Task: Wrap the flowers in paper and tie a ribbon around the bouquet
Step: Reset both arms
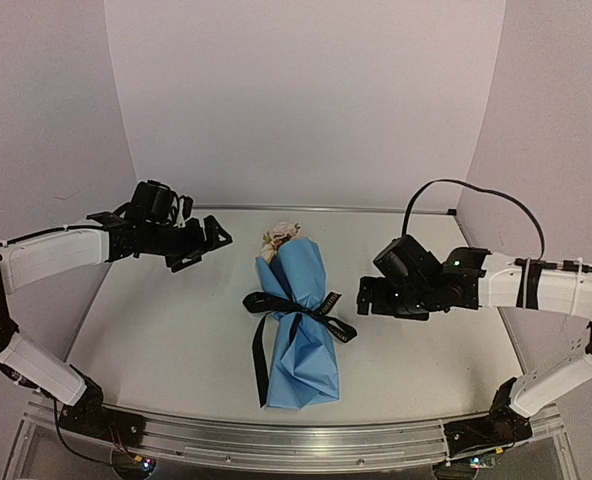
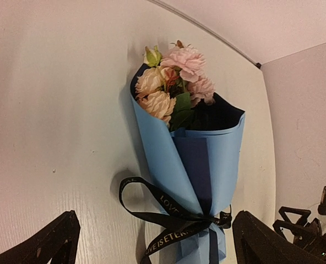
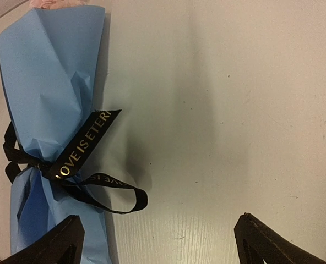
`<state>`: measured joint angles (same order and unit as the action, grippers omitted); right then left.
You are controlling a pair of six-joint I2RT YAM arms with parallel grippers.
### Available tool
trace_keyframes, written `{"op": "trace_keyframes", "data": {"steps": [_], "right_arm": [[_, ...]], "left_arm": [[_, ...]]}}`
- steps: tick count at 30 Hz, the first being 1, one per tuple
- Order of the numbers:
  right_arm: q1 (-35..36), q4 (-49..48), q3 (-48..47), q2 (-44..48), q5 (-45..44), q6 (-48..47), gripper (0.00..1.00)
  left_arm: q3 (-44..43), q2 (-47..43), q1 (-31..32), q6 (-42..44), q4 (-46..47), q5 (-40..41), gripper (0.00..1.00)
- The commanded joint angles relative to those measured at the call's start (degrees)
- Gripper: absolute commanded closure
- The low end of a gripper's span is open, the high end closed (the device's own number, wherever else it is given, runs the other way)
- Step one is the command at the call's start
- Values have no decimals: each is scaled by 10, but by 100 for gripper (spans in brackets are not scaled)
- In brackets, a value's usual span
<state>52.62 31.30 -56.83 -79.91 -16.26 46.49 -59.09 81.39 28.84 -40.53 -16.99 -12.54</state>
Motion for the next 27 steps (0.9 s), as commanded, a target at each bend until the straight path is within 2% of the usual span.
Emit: {"op": "trace_keyframes", "data": {"steps": [1,8,15,27], "right_arm": [[-35,7,-24,45,8,-19,2],[-90,3,-62,106,-16,-77,2],[-136,-21,-77,148,-33,-84,2],[-138,-42,-67,149,-37,-79,2]], "left_arm": [[3,-44,2,26,60,-18,0],[-21,-58,2,47,73,0,0],[-49,-67,2,59,70,57,0],[-43,-73,2,64,75,78,0]]}}
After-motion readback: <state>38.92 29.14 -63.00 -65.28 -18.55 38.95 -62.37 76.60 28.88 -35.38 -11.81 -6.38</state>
